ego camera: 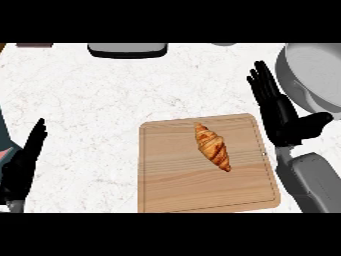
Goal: Pick the croissant from the cutting board and place it in the pot
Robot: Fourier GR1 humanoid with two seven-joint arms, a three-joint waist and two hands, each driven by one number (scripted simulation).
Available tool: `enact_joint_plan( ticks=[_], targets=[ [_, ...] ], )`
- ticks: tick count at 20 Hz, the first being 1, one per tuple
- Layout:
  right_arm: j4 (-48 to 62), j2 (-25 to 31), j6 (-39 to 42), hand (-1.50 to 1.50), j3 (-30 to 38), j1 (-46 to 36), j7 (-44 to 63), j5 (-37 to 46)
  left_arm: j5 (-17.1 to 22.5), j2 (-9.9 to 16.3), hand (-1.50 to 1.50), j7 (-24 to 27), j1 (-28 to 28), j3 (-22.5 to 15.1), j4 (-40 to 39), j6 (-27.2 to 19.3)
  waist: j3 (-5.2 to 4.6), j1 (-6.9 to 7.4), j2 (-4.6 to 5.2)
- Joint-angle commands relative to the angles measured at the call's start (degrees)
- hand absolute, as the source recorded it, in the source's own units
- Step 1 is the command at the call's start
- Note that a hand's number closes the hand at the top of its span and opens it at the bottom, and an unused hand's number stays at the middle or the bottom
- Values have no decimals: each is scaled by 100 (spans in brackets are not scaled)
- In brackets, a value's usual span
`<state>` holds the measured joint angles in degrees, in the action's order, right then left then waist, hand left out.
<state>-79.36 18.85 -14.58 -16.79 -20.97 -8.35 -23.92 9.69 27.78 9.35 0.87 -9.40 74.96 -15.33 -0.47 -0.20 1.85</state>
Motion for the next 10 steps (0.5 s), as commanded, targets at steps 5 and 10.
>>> enact_joint_plan(
  ticks=[5,10],
  targets=[
    [-269,371,2711,150,-1424,-1650,597,6,316,-529,0,167,-1074,-60,688,185,4,750,-104],
    [158,1632,3723,-150,-1820,-2696,-372,1565,638,-936,0,-28,-1558,-66,883,197,39,664,3]
  ],
)
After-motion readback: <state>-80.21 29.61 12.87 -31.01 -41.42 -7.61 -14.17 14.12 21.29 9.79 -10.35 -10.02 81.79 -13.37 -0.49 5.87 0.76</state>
